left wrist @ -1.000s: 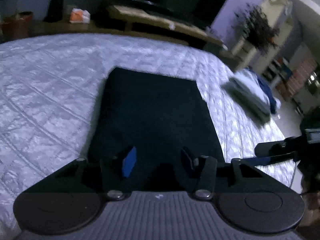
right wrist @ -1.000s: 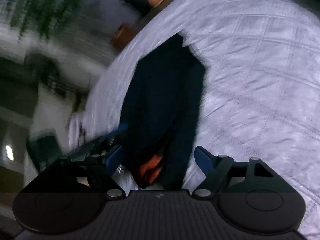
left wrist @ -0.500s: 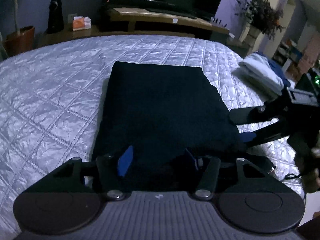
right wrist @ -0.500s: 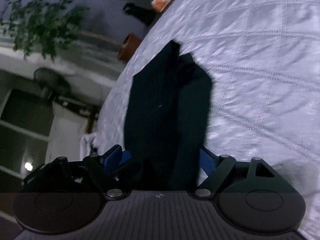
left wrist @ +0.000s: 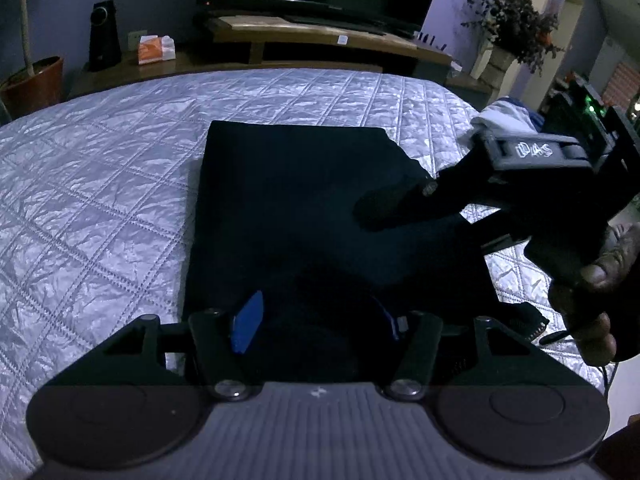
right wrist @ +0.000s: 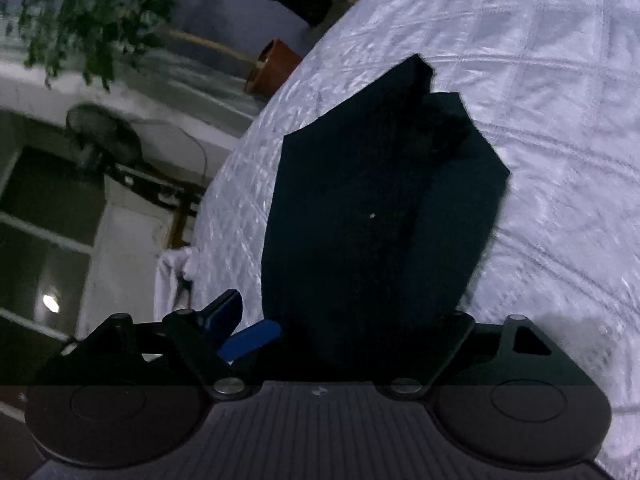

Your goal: Fold clothes

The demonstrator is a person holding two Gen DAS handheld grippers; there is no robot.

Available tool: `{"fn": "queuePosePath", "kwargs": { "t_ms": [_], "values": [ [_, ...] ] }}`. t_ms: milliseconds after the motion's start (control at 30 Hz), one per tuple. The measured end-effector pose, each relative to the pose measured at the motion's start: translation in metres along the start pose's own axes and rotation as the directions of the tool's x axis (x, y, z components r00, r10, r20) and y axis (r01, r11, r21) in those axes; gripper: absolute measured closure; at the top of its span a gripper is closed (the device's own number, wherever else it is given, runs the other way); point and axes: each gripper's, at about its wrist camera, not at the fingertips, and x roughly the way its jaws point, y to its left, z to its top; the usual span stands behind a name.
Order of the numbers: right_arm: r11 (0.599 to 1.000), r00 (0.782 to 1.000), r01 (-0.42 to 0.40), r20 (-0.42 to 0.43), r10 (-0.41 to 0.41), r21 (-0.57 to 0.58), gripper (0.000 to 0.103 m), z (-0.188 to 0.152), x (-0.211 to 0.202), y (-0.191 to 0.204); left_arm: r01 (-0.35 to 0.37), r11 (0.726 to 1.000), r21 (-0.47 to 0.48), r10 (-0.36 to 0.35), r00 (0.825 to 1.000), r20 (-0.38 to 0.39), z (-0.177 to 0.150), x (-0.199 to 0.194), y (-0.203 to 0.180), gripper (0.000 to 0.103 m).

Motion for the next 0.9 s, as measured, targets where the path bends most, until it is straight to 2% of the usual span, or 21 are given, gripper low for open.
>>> {"fn": "queuePosePath", "kwargs": {
  "t_ms": [100,167,267,333,367,467,533,600,800,900],
  "values": [
    [0.996,0.997,0.066,-0.032,-0.068,-0.053,0.056,0.002,0.002,0.005,-0.002,1.0,0.01,0.002,1.0,-0.001,0.0,0.001,-0.001,0.047],
    [0.996,0.994,0.065,-0.088,-0.071,-0.068,0.069,0.0,0.004,0.002,-0.005,1.0,0.022,0.005,1.0,-0.002,-0.001,0.001,-0.002,0.046],
    [0.999,0.991,0.005,-0.136,-0.01,-0.032,0.067,-0.007,0.006,-0.004,-0.005,1.0,0.025,0.005,1.0,-0.003,0.0,0.001,-0.002,0.044],
    [0.995,0.991,-0.06,-0.115,0.069,0.085,0.065,-0.008,0.004,-0.021,-0.003,1.0,0.021,0.003,1.0,-0.003,0.001,0.001,-0.002,0.044],
    [0.989,0.991,-0.08,-0.099,0.093,0.126,0.068,-0.009,0.002,-0.027,-0.003,1.0,0.022,0.003,1.0,-0.003,0.001,0.001,-0.002,0.044],
    [0.991,0.994,-0.077,-0.074,0.085,0.107,0.068,-0.015,-0.004,-0.024,-0.004,1.0,0.023,0.004,1.0,0.001,0.0,0.0,-0.001,0.044],
    [0.981,0.992,-0.116,-0.037,0.123,0.155,0.078,-0.022,-0.009,-0.025,-0.001,1.0,0.006,0.001,1.0,0.011,0.001,-0.001,0.002,0.045],
    [0.965,0.987,-0.162,0.012,0.163,0.205,0.084,-0.03,-0.014,-0.028,0.003,1.0,-0.021,-0.003,1.0,0.026,0.003,-0.004,0.006,0.048],
    [0.92,0.965,-0.256,0.131,0.227,0.295,0.088,-0.052,-0.027,-0.033,-0.064,0.989,-0.135,0.079,0.991,0.104,0.008,-0.013,0.021,0.049],
    [0.894,0.943,-0.31,0.225,0.245,0.325,0.088,-0.058,-0.03,-0.034,-0.081,0.972,-0.221,0.113,0.984,0.137,0.009,-0.018,0.032,0.049]
  ]
}}
